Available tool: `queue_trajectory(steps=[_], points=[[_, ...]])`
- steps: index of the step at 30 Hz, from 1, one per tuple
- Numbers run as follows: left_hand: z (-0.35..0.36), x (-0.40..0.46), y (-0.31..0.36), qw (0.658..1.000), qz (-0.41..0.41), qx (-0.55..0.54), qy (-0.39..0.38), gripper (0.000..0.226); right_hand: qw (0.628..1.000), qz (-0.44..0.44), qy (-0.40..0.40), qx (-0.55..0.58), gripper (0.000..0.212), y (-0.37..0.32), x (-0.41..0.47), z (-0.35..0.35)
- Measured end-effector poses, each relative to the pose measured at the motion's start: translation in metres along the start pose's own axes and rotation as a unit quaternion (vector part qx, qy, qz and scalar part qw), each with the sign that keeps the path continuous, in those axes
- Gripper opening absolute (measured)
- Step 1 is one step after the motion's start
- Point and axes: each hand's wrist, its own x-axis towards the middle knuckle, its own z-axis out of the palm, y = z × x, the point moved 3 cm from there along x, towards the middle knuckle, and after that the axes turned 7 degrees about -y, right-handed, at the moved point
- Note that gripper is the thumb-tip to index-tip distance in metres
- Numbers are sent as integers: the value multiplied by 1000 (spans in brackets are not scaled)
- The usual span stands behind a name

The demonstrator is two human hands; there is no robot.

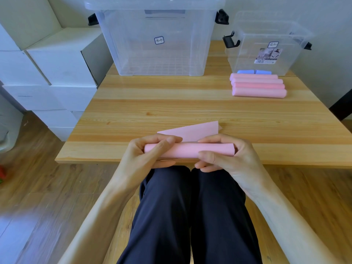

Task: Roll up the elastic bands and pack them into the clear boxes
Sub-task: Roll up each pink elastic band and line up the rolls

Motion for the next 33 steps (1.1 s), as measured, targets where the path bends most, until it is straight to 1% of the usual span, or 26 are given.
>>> queue_trajectory(steps=[4, 7, 10, 13, 15, 18, 20, 24, 26, 29, 31, 33], points=[[2, 0, 1, 1000, 8, -1, -25, 28, 1000, 6, 20, -1, 28, 2, 0, 0], [1, 0, 2, 1000, 17, -2, -12, 21, 1000, 13, 20, 10, 27, 3, 0, 1], [0, 1, 0, 1000, 13, -8, 4, 19, 1000, 5, 16, 7, 31, 2, 0, 0], [1, 1, 0, 999, -8, -12, -35, 16, 999, 2, 30, 12, 25, 2, 1, -1], [2, 0, 0, 999, -13, 3, -50, 17, 999, 11, 31, 16, 26, 3, 0, -1], [2, -1, 1, 999, -11, 26, -26, 18, 999, 23, 13, 24, 27, 4, 0, -1], [2, -1, 0, 999, -13, 37, -16, 20, 1000, 20, 15, 15, 26, 5, 0, -1], [4, 0, -2, 1000, -11, 10, -9, 22, 999, 15, 33, 2, 20, 6, 1, 0], [4, 0, -2, 1000, -3, 1, 4, 21, 999, 17, 33, -1, 22, 7, 0, 1], [2, 1, -3, 1000, 1, 0, 17, 22, 1000, 24, 5, -6, 31, 6, -1, 2], [1, 0, -3, 1000, -3, -4, 8, 24, 1000, 21, 3, -9, 31, 7, -2, 3], [1, -1, -3, 1000, -12, -8, -13, 23, 1000, 21, 20, -3, 25, 7, -2, 1]])
